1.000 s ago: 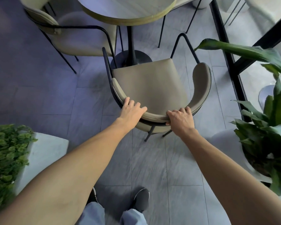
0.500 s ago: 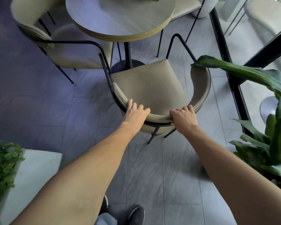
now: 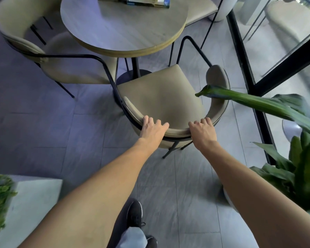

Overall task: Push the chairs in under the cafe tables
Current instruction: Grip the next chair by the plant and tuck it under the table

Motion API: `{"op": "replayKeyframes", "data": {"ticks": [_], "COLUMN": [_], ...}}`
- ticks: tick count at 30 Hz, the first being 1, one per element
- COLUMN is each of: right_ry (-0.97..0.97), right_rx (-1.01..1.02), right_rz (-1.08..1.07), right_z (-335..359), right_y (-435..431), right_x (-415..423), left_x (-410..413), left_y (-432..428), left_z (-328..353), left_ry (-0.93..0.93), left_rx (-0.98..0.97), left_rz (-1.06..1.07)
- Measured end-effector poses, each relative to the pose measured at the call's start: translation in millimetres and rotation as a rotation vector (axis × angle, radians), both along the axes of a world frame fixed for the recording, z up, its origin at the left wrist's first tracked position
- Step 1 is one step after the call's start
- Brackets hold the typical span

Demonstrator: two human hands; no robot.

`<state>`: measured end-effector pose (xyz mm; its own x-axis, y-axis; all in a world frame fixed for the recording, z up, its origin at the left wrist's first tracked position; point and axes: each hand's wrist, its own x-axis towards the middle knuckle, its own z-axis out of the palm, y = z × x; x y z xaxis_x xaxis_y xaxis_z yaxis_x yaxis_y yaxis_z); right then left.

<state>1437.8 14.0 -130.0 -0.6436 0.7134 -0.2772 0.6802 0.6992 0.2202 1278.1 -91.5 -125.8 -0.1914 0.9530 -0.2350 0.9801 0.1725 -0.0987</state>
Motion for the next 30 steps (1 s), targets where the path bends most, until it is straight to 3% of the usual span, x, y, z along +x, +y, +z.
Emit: {"op": "replayKeyframes", "data": {"ticks": [6, 22, 30], "right_ry": [0.096, 0.045, 0.007], "right_rx": [-0.146, -0.166, -0.248], "right_rz": [0.074, 0.170, 0.262], "right_z": [-4, 3, 23], "right_y": [16, 77, 78], "right_x": [2, 9, 8], "left_x": [2, 26, 42], "left_y": [8, 56, 66], "left_z": [1, 0, 32], "left_ry": [-0.004, 0.023, -0.024], "left_rx": [-0.039, -0.030, -0.231], "left_rz": [0.023, 0.153, 0.201]}}
